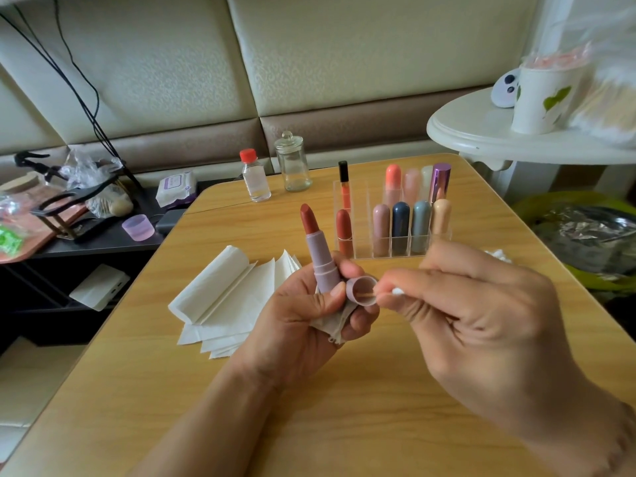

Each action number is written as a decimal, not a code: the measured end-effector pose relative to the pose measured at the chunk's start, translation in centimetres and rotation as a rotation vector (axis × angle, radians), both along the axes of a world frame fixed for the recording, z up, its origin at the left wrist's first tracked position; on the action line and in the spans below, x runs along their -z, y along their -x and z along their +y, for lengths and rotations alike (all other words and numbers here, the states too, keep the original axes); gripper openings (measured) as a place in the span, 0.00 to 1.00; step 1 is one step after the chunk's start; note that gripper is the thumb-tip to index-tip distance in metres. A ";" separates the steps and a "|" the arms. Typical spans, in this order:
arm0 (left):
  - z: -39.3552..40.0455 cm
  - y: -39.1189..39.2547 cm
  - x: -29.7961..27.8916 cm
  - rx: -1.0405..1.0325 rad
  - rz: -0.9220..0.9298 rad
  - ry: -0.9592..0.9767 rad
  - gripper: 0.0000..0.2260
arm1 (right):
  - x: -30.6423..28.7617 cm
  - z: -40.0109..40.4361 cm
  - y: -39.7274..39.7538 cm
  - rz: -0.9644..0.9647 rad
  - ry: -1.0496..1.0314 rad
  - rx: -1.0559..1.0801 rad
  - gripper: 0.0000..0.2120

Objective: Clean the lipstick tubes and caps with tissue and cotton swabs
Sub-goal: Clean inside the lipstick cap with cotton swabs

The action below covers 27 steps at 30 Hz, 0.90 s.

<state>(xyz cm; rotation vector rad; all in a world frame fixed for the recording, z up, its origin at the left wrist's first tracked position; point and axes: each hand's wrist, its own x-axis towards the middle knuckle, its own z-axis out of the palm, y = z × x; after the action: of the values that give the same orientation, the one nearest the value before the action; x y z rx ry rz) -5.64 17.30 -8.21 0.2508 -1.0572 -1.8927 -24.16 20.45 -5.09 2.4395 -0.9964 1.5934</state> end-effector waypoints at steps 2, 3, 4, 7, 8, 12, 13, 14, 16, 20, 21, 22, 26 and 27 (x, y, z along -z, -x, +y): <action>0.0 0.0 0.0 0.010 -0.009 0.005 0.06 | -0.1 0.1 0.2 0.030 0.033 0.028 0.04; 0.0 0.0 0.0 0.024 -0.004 0.009 0.06 | 0.0 0.2 0.3 0.042 0.058 0.050 0.05; 0.0 0.0 -0.1 0.038 0.004 0.012 0.06 | 0.2 0.3 0.2 0.049 0.079 0.068 0.05; -0.1 -0.1 -0.1 0.044 0.014 0.011 0.06 | 0.5 0.4 -0.3 0.015 0.069 0.024 0.04; -0.2 -0.2 -0.1 0.037 0.013 0.008 0.07 | 0.5 0.4 -0.4 -0.011 0.045 -0.004 0.04; -0.2 -0.4 -0.1 0.021 0.008 0.014 0.06 | 0.3 0.0 -0.5 -0.125 -0.081 -0.081 0.04; -0.2 -0.3 -0.1 0.015 0.006 0.012 0.05 | 0.3 -0.1 -0.4 -0.162 -0.118 -0.106 0.04; -0.2 -0.3 -0.2 0.012 0.010 0.008 0.05 | 0.2 -0.2 -0.3 -0.208 -0.155 -0.137 0.05; -0.1 -0.3 -0.4 0.013 0.034 -0.006 0.05 | 0.2 -0.2 -0.1 -0.360 -0.239 -0.249 0.06; -0.1 -0.3 -0.7 0.002 0.027 0.028 0.04 | -0.5 -0.5 0.6 -0.745 -0.462 -0.515 0.07; -0.1 -0.3 -0.8 0.002 0.025 0.037 0.04 | -0.7 -0.8 0.9 -0.810 -0.515 -0.522 0.06; -0.1 -0.3 -0.8 0.001 0.024 0.042 0.04 | -0.8 -1.1 1.2 -0.855 -0.563 -0.503 0.04; -0.2 -0.5 -0.8 -0.020 0.032 0.035 0.05 | -0.3 -2.6 2.7 -0.707 -0.675 -0.205 0.07; -0.2 -0.5 -0.8 -0.028 0.039 0.028 0.05 | 0.0 -2.9 3.0 -0.588 -0.658 -0.084 0.07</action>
<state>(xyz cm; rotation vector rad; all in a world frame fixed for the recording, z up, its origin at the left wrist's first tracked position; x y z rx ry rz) -5.11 17.08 -7.42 0.2109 -1.0480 -1.8499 -27.17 17.54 -5.10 2.4043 -1.7631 2.4034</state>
